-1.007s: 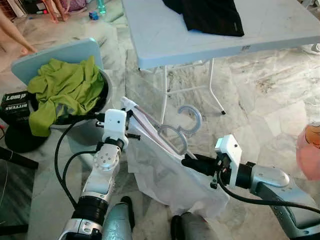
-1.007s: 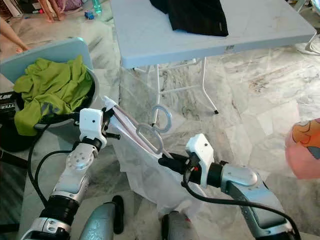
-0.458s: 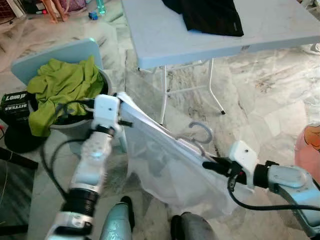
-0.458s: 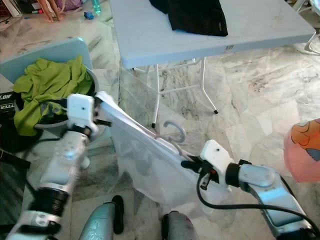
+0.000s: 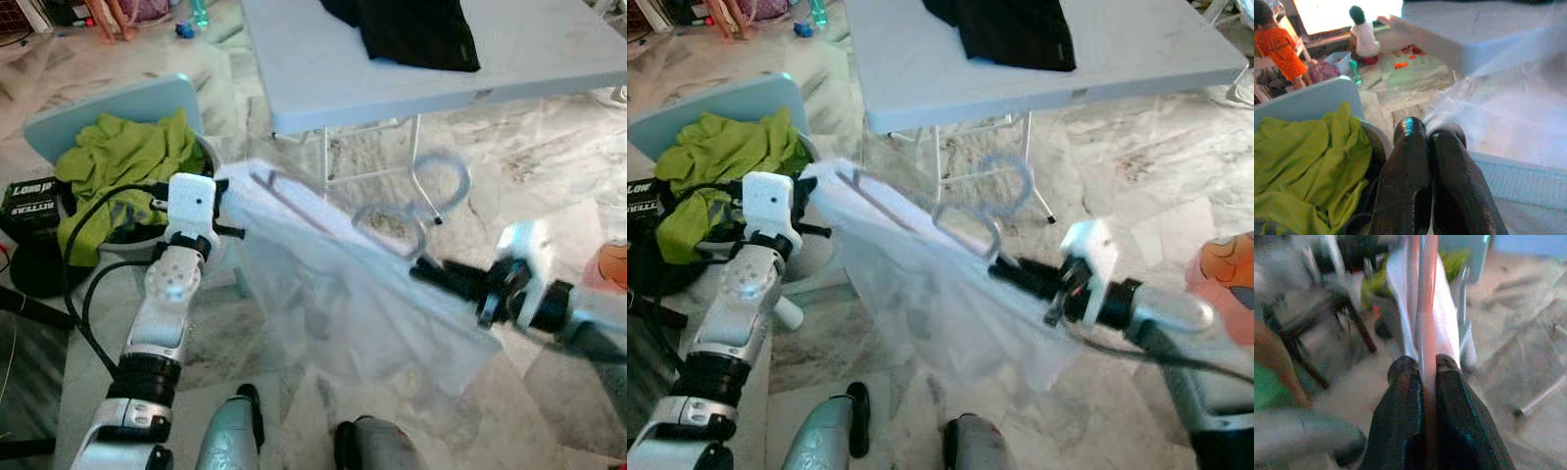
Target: Hang hanger
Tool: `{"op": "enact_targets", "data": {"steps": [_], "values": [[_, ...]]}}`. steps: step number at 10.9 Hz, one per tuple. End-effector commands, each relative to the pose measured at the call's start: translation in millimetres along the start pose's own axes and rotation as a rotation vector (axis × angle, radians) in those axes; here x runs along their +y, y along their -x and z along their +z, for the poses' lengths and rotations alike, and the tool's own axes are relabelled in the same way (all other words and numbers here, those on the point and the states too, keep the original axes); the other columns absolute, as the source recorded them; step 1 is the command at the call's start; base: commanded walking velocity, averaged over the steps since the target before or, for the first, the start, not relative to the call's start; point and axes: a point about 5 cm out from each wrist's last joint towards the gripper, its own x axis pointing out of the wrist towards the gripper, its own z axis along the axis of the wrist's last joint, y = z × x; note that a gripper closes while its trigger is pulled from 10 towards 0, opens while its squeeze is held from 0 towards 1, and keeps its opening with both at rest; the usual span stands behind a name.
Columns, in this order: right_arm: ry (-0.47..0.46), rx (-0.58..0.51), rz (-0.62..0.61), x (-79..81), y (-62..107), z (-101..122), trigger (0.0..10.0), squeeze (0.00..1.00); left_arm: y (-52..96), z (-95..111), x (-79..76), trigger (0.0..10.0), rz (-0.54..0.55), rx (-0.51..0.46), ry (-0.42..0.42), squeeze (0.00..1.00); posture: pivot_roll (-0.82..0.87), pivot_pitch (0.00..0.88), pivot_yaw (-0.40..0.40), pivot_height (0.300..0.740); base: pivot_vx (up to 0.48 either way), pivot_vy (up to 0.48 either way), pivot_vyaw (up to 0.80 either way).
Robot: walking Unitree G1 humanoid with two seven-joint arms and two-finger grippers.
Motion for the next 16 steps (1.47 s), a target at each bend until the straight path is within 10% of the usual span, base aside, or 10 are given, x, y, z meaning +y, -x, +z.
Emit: {"op": "enact_targets", "data": {"steps": [1, 4, 5, 10, 13, 16], "values": [[0.034, -0.111, -0.046, -7.9, 15.8, 28, 10.0, 0.00, 6.8, -14, 29.1, 0.0, 0.118, 0.068, 0.010, 0.00, -0.08, 0.213, -0.035, 0.740, 0.000, 0.000, 0.00], [0.034, 0.090, 0.050, 1.5, 26.3, 9, 10.0, 0.00, 5.2, -13, 38.2, 0.0, 0.152, 0.063, 0.012, 0.00, -0.08, 0.216, -0.036, 0.740, 0.000, 0.000, 0.00], [0.031, -0.116, -0.103, -13.3, 10.2, 30, 10.0, 0.00, 4.5, -14, 24.7, 0.0, 0.099, 0.070, 0.032, 0.00, -0.08, 0.214, -0.030, 0.740, 0.000, 0.000, 0.00], [-0.084, -0.549, -0.454, -17.0, -75.1, 53, 10.0, 0.00, 32.6, -19, -95.9, 0.0, -0.337, 0.098, 0.184, 0.00, -0.05, 0.209, -0.026, 0.740, 0.000, 0.000, 0.00], [0.020, -0.425, -0.683, -41.1, -53.6, 34, 10.0, 0.00, 23.5, 18, -68.3, 0.0, -0.245, -0.049, 0.175, 0.00, -0.04, 0.213, -0.022, 0.740, 0.000, 0.000, 0.00], [0.119, -0.187, -0.882, -43.4, -20.9, -19, 10.0, 0.00, 51.2, -7, -14.9, 0.0, 0.022, 0.071, 0.049, 0.00, -0.02, 0.221, 0.015, 0.740, 0.000, 0.000, 0.00]]}}
